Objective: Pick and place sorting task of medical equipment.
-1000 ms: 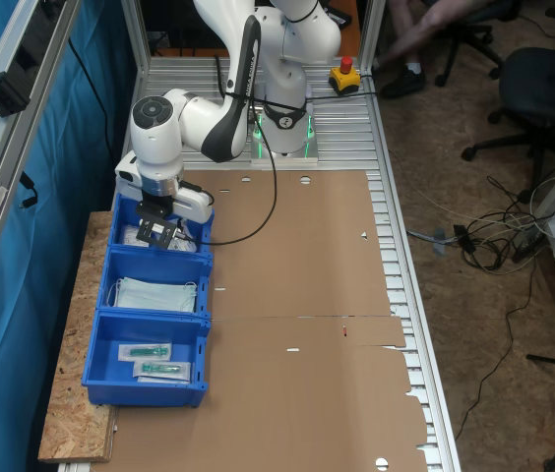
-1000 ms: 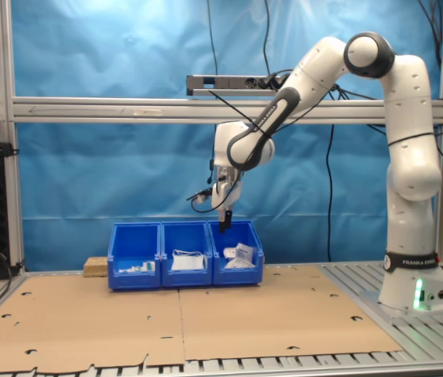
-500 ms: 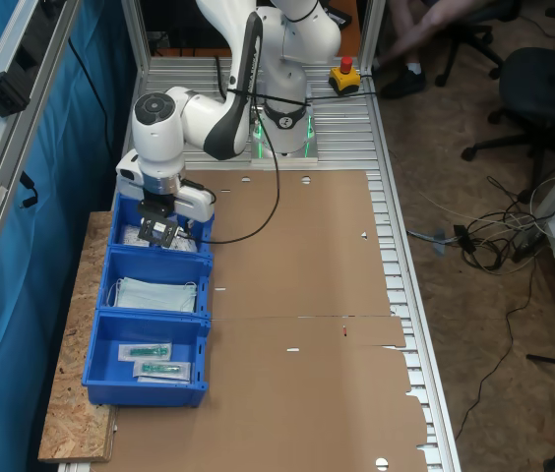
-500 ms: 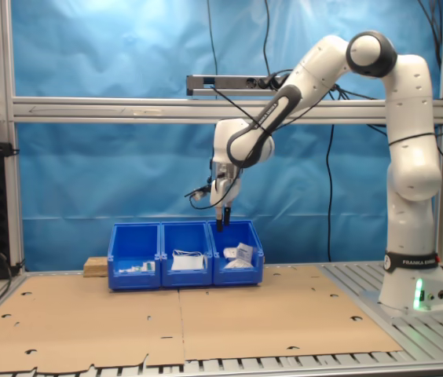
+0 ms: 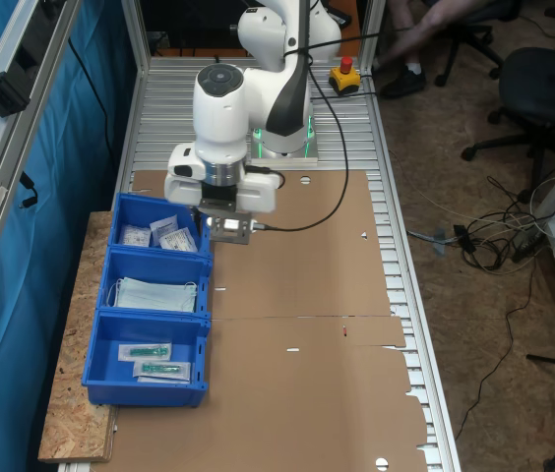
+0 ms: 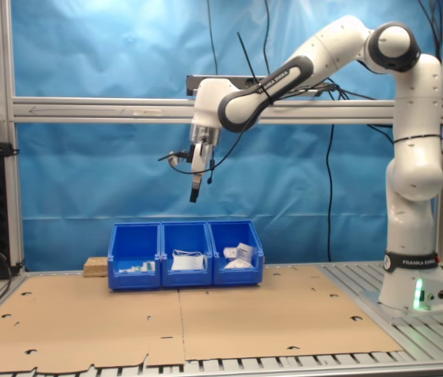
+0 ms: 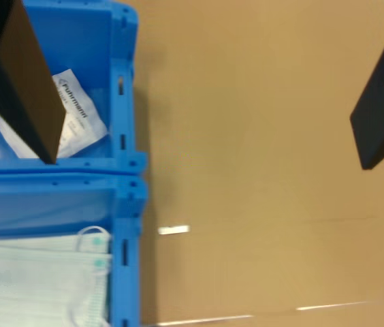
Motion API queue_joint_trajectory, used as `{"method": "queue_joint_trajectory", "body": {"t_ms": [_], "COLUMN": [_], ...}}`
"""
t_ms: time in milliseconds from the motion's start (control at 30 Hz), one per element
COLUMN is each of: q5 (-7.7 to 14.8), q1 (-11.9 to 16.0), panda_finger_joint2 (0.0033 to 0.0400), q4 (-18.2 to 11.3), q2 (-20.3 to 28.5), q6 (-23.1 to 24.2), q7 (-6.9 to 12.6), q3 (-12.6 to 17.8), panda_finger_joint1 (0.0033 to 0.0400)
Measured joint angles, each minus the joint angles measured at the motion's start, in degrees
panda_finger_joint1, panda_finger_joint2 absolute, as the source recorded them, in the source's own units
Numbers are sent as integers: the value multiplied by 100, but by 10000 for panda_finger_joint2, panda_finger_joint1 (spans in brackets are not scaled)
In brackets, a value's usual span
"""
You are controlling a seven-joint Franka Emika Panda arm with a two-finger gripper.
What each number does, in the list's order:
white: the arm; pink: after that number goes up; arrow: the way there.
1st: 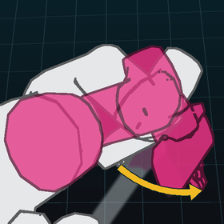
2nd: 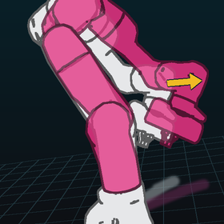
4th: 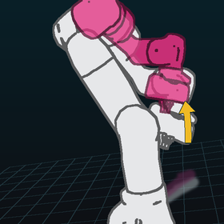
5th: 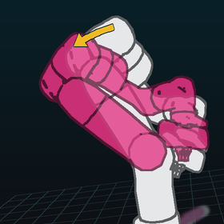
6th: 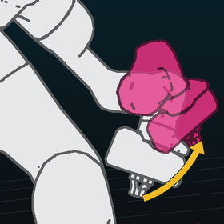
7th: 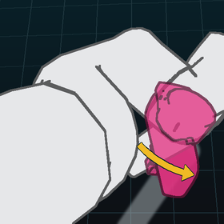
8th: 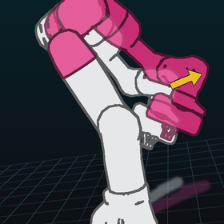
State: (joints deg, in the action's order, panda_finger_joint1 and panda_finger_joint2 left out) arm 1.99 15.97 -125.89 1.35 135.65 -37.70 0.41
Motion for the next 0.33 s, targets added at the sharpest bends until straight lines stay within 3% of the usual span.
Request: {"method": "queue_joint_trajectory", "body": {"t_ms": [33, 333], "q5": [0, 0], "q1": [-95, -547], "panda_finger_joint2": [400, 400], "q4": [207, 1061], "q2": [49, 213], "q6": [-278, -1602], "q7": [-14, -183], "q3": [-114, -487], "panda_finger_joint1": [400, 400]}}
